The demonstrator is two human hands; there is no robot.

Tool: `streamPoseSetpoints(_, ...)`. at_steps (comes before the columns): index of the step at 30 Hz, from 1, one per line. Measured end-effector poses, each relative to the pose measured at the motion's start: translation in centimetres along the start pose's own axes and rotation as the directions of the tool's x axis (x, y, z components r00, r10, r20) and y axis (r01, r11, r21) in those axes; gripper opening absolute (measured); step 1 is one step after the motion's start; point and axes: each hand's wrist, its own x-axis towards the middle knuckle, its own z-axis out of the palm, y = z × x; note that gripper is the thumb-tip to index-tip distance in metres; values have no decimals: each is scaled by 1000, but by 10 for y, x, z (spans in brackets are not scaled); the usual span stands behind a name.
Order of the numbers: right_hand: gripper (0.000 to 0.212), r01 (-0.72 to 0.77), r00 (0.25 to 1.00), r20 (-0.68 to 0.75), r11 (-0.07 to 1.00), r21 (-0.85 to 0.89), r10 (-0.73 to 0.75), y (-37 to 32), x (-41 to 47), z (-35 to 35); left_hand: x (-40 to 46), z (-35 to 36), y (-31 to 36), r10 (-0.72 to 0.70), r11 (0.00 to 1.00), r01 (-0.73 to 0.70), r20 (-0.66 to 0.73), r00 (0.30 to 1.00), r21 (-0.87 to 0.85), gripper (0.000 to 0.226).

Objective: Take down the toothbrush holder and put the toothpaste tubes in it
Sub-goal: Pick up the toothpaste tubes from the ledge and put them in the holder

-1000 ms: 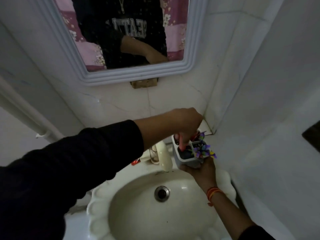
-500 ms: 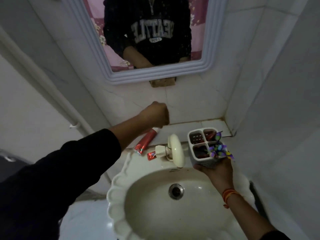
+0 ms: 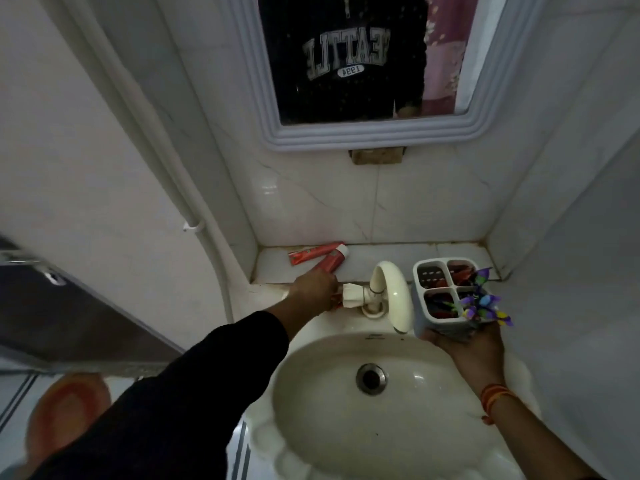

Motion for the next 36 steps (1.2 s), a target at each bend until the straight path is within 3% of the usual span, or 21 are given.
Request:
streamPoseSetpoints(2,98,-1,1000,13,998,69,0,3,3,-1,2,5,1,24,1000,-23,-34,999,13,28)
streamPoseSetpoints(8,82,74,996,38,993,93,-77,2,7,5,7,2,-4,16,1000,-17,-161,987,-6,32)
streamPoseSetpoints(15,86,73,997,18,997,-7,-73,3,6,1,-5,-70,4,33,993,-79,-419,907,-93,26)
streamPoseSetpoints(21,98,8,1000,18,1000,12,-8,2,1,-4,-31,-143,57,163,897,-380,-630,759,-226,17)
streamPoseSetpoints(23,80,-31,1000,1,999,12,31,-5,0,-4,-39,-156,84,263,861,-467,-613,745,-199,17)
streamPoseSetpoints(25,58,-29,996,88,996,80,22,-5,1,-4,-44,-158,110,368,834,-526,-543,755,-165,19)
streamPoseSetpoints(26,58,-14,994,113,995,99,3,-8,0,-3,-45,-156,120,403,830,-537,-505,763,-149,20)
streamPoseSetpoints(29,71,65,998,-10,998,6,-64,1,6,-1,-41,-140,144,468,838,-536,-372,801,-99,18)
streamPoseSetpoints(31,81,3,1000,-10,989,146,-2,2,5,0,-33,-125,154,494,849,-526,-282,822,-45,18)
streamPoseSetpoints(34,81,46,999,-10,997,69,-45,-1,1,-3,-25,-108,164,462,884,-468,-149,874,-2,19)
streamPoseSetpoints(36,82,35,999,-3,999,32,-35,-1,2,-4,-21,-108,164,430,898,-439,-132,893,-42,18)
